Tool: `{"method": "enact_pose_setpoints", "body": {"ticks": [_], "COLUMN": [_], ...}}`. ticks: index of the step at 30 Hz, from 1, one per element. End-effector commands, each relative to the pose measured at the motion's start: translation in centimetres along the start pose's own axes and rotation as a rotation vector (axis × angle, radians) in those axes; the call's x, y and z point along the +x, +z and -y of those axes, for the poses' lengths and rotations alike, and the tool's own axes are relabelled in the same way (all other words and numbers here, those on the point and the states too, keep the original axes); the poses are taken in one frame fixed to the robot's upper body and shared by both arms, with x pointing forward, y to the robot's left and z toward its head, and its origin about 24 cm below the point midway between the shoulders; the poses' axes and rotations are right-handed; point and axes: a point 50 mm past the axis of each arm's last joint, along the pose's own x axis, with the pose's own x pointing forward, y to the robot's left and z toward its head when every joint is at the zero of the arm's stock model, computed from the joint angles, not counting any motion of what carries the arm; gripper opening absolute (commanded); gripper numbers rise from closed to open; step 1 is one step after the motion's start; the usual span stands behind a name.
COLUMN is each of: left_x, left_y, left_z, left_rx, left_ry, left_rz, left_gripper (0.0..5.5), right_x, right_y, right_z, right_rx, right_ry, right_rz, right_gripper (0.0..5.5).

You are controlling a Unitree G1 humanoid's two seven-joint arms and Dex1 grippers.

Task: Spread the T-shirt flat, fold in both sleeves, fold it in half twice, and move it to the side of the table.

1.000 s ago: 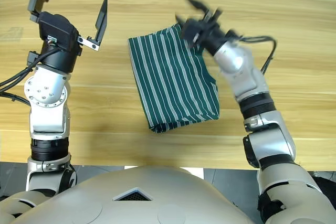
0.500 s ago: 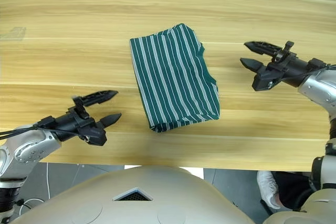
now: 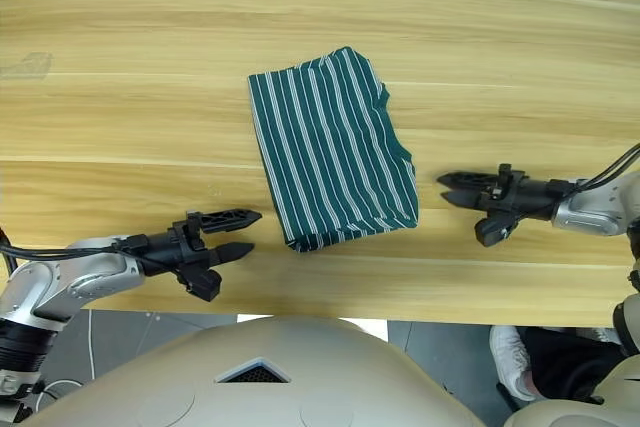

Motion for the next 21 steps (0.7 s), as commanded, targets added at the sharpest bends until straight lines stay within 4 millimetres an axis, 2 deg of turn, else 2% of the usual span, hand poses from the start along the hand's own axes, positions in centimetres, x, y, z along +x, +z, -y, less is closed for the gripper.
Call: {"method": "enact_pose_setpoints", "body": {"ticks": [1, 6, 10, 18, 21], "left_x": [0.8, 2.0, 3.4, 4.8, 4.7], "left_y": [-0.1, -0.3, -0.5, -1.0, -1.2], "left_z": [1.3, 1.2, 1.3, 1.7, 1.8], "left_rx": [-0.017, -0.013, -0.012, -0.008, -0.01], "left_ry": [-0.083, -0.083, -0.086, -0.135, -0.154], "left_rz": [0.003, 0.022, 0.044, 0.084, 0.081], "left_gripper": [4.53, 4.53, 4.53, 4.53, 4.25], "right_x": [1.0, 1.4, 2.5, 3.4, 3.9], "right_y": [1.1, 1.1, 1.4, 1.6, 1.6], "right_z": [0.4, 0.5, 0.4, 2.9, 3.3], "right_rx": [0.005, 0.012, 0.03, 0.06, 0.076], "right_ry": [-0.03, -0.024, -0.037, -0.107, -0.117], "right_rz": [0.09, 0.098, 0.123, 0.17, 0.168], "right_gripper": [2.3, 2.3, 2.3, 2.3, 1.86]}}
